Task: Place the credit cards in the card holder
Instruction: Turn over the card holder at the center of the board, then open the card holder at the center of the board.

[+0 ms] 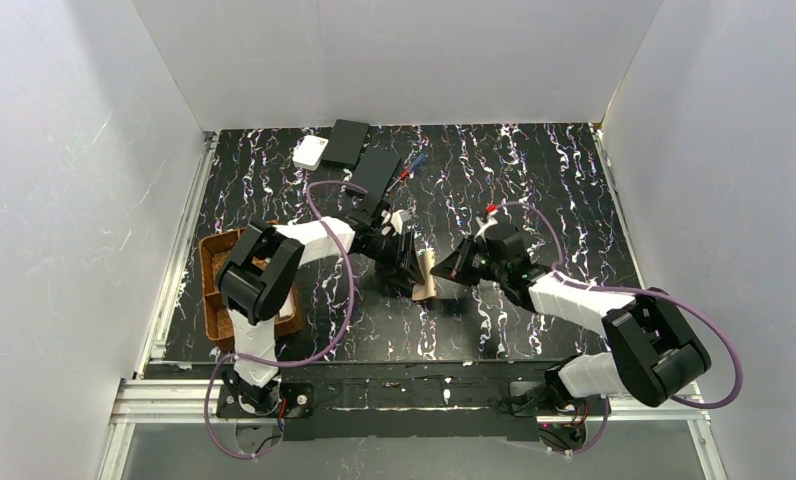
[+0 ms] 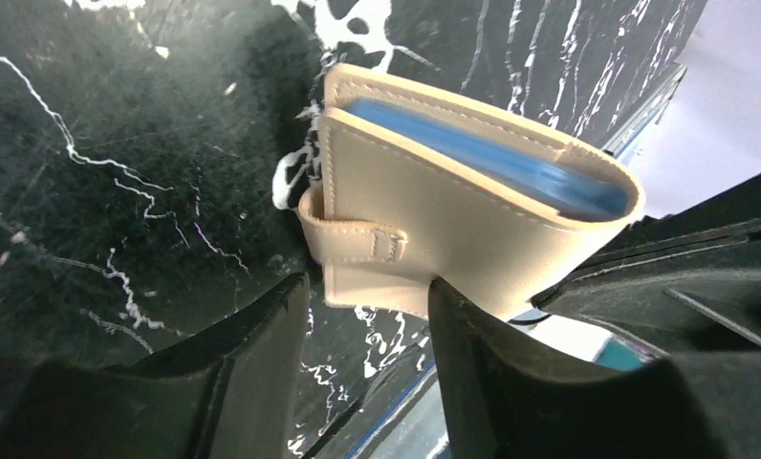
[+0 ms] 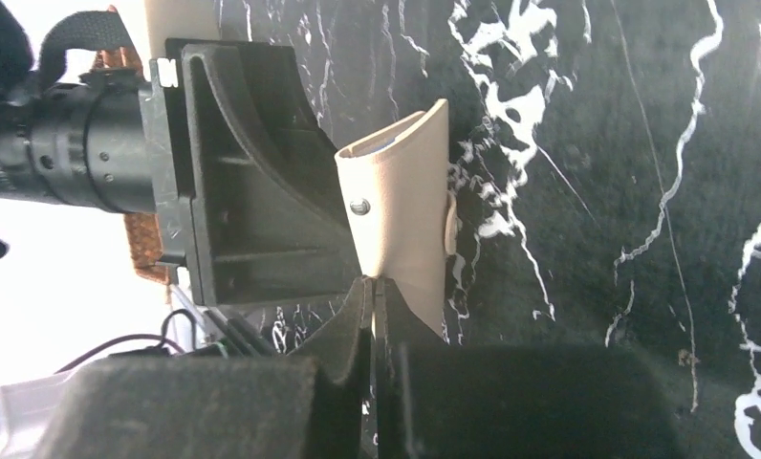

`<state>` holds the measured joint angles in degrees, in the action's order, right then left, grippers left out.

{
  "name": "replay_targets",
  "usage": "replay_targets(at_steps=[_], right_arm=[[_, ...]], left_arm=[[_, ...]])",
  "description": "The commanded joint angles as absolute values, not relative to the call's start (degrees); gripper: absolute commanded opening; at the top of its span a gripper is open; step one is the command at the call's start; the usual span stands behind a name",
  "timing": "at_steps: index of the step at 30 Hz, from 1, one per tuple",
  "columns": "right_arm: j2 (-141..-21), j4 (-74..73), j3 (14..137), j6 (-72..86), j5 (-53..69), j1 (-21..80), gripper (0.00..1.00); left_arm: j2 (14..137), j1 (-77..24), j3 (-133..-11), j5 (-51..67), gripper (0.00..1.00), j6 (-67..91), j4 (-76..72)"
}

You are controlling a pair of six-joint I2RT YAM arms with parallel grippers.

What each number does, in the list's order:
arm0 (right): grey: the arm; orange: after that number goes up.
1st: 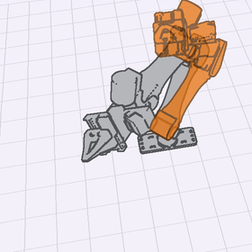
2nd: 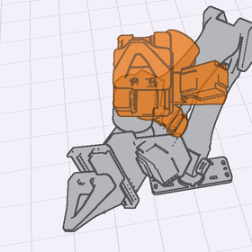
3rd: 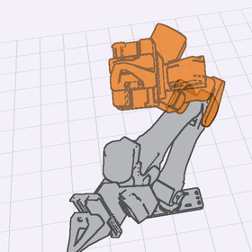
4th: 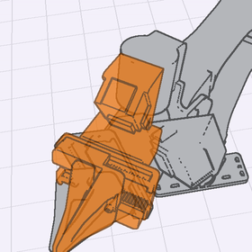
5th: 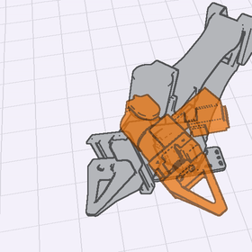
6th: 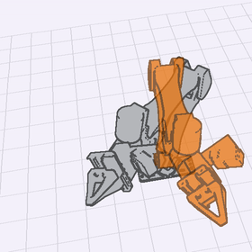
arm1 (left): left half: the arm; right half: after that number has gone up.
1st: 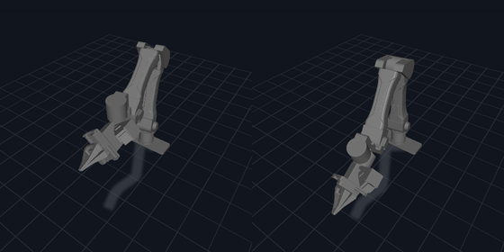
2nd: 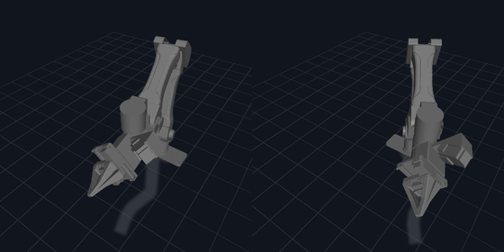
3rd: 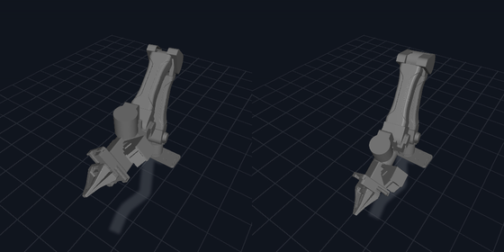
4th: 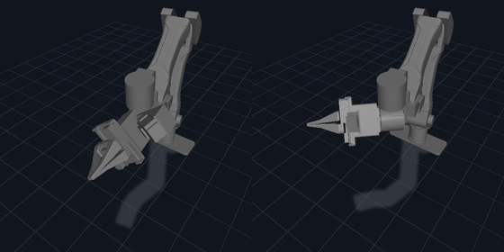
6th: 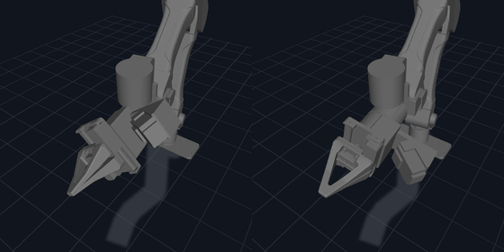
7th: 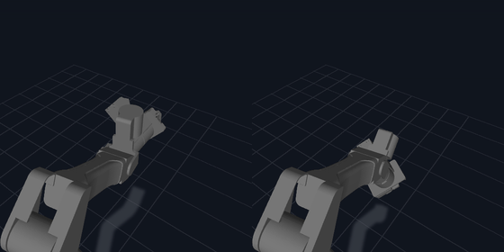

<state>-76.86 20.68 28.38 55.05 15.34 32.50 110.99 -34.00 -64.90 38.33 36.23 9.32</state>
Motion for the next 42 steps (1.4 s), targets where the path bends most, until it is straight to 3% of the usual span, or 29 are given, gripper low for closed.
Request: replay_targets(at_steps=[1, 7, 13, 14, 15, 16, 19, 23, 27, 32, 36, 42], right_arm=[[-73.26, 3.95, 40.25, 40.45, 8.15, 34.41, 0.01], [-73.75, -17.66, 51.4, 27.11, -5.41, 37.85, 0.01], [-82.2, -33.31, 62.83, 30.21, -31.13, 56.55, 0.02], [-84.22, -34.28, 64.69, 30.93, -32.47, 59.54, 0.07], [-86.31, -33.92, 66.29, 30.92, -31.2, 61.85, 0.21], [-88.29, -31.97, 67.31, 30.04, -26.37, 62.97, 0.36], [-88.9, -22.82, 65.01, 28.94, -10.0, 62.68, 0.61], [-82.9, -13.2, 58.48, 28.48, 4.96, 56.75, 0.69], [-79.02, -11.61, 53.19, 26.99, 10.34, 48.16, 0.61], [-79.42, -7.82, 49.92, 20.67, 13.44, 46.58, 0.58], [-82.5, -2.28, 49.28, 22.53, 15.76, 46.27, 0.39], [-87.43, 9.76, 46.57, 28.18, 22.92, 46.05, 0.24]], left_arm=[[100.3, -33.95, -69.43, 31.71, 0.56, 27.97, 16.15], [87.47, -28.49, -66.68, 19.67, 0.81, 23.12, 18.92], [80.83, -22.14, -67.03, 18.24, 0.86, 26.21, 25.37], [79.32, -20.66, -65.47, 18.91, 0.86, 28.29, 26.38], [77.65, -19.08, -63.35, 19.95, 0.87, 30.71, 27.39], [75.87, -17.51, -61.24, 21.05, 0.88, 32.9, 28.23], [72.0, -15.33, -55.92, 24.27, 0.86, 37.15, 30.53], [69.81, -15.86, -50.95, 30.45, 0.8, 41.89, 28.65], [69.71, -20.97, -47.19, 29.71, 0.79, 46.07, 25.38], [70.99, -31.19, -43.28, 20.97, 0.72, 57.52, 21.85], [68.91, -32.61, -34.34, 15.87, 0.52, 67.25, 15.4], [66.83, -32.78, -24.95, 13.0, 0.49, 71.54, 5.0]])
